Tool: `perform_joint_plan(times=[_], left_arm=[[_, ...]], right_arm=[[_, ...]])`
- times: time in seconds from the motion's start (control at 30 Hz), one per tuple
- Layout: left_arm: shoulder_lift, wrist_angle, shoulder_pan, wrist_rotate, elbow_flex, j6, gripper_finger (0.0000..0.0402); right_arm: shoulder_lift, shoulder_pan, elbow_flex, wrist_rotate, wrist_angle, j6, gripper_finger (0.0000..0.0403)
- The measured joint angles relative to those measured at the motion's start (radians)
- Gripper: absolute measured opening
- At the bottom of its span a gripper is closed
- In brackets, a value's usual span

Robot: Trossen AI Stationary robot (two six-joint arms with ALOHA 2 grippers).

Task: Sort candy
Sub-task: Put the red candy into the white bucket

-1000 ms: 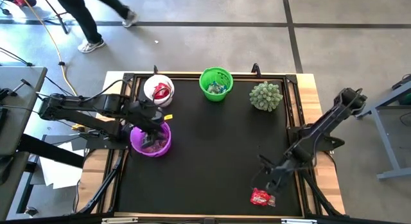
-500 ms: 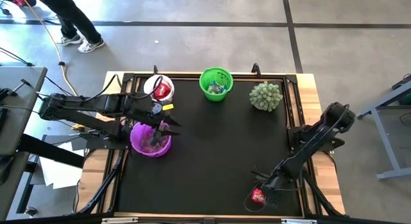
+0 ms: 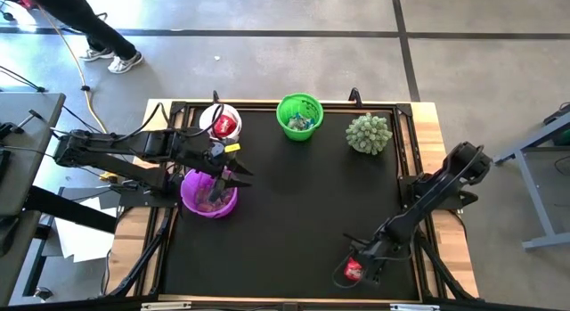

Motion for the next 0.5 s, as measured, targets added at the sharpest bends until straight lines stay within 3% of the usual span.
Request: perform_joint_plan(times=[0.2, 0.5], left_arm=[[0.0, 0.0, 0.0, 0.0, 0.0, -0.007, 0.0156], [0.0, 0.0, 0.0, -0.002, 0.0, 0.0, 0.0156]], right_arm=[[-0.016, -0.001, 0.0, 0.005, 0.041, 0.055, 0.0185], [-0.018, -0.038, 0.001, 0.15, 0.041, 0.01, 0.0185]])
